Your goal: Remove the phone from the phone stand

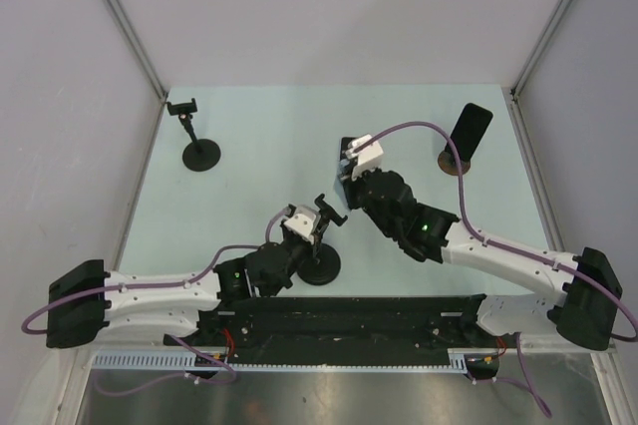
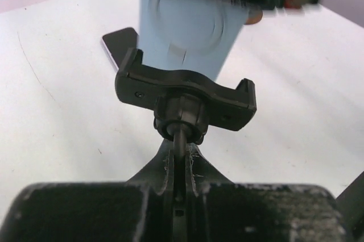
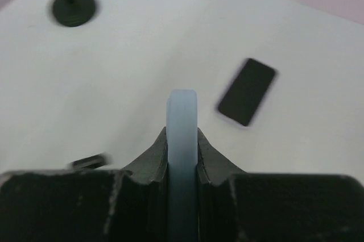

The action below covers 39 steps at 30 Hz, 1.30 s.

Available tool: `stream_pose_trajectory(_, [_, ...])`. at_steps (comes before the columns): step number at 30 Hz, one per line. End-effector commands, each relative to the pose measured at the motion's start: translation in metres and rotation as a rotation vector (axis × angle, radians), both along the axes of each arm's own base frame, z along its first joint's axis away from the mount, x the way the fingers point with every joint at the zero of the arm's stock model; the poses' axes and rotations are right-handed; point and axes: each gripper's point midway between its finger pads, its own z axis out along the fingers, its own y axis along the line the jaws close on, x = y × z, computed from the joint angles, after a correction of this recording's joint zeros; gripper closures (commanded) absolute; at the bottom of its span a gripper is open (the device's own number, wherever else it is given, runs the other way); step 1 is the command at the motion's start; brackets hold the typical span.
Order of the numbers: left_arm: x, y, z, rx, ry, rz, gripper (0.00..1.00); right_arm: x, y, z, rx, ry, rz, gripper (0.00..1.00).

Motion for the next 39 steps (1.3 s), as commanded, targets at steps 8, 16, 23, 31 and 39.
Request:
stream_pose_trajectory(8, [0.01,0.025,0.007,-0.006,-0.049,0.128,1.0,0.055,-0.076,0.028,-0.096,-0.119,-0.377,1.0])
stream_pose_trajectory(16, [0.017,0.042,0.004,-0.074,-0.029,0.133,1.0,0.045,-0.089,0.037,-0.087,-0.11,-0.367,1.0])
stream_pose_trajectory(23, [0.032,0.071,0.007,-0.136,-0.036,0.198,1.0,0.03,-0.095,0.048,-0.001,-0.112,-0.321,1.0])
stream_pose_trajectory(31, [0.089,0.121,0.029,-0.246,-0.02,0.43,1.0,0.021,-0.099,0.04,0.002,-0.102,-0.286,1.0])
stream_pose_trajectory(39, [0.173,0.158,0.071,-0.147,-0.089,0.625,0.99,0.009,-0.101,0.044,0.058,-0.127,-0.235,1.0])
